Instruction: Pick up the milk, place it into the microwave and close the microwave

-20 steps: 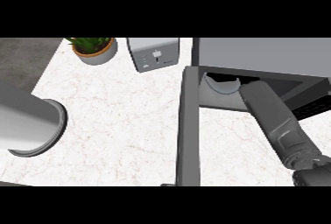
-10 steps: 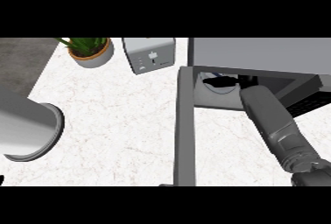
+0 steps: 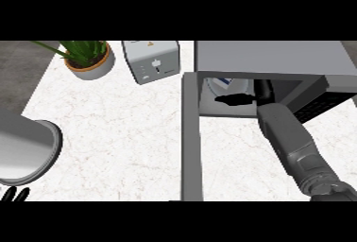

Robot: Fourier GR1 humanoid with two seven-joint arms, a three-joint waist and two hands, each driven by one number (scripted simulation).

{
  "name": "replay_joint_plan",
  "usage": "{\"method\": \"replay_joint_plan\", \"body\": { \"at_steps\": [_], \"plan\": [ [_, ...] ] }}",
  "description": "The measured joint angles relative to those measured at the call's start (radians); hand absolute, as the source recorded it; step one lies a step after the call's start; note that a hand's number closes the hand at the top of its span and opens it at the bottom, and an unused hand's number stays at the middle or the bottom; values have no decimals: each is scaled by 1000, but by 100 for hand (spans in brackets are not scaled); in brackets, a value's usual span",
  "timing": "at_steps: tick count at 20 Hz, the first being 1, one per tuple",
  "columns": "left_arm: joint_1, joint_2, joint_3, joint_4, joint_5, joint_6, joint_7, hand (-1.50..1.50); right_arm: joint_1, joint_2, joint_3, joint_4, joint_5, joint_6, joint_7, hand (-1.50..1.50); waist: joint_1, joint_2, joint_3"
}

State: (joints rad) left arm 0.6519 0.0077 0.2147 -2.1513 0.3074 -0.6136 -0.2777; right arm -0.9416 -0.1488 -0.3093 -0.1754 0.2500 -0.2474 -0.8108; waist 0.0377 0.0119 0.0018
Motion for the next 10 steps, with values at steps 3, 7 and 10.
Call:
{"method": "replay_joint_plan", "body": {
  "at_steps": [3, 7, 10],
  "plan": [
    [9, -4, -46, -25, -31, 18, 7, -150, 40, 17, 4, -27, -11, 37, -14, -150, -15, -6, -1],
    [-2, -4, -104, -40, -71, 40, 22, -150, 132, 39, 20, -79, -21, 81, -53, -150, -33, -14, -2],
    [-45, -5, -135, -24, -100, 50, 45, -150, 198, 53, 37, -143, -30, 122, -55, -150, -48, -18, -2]
  ]
}}
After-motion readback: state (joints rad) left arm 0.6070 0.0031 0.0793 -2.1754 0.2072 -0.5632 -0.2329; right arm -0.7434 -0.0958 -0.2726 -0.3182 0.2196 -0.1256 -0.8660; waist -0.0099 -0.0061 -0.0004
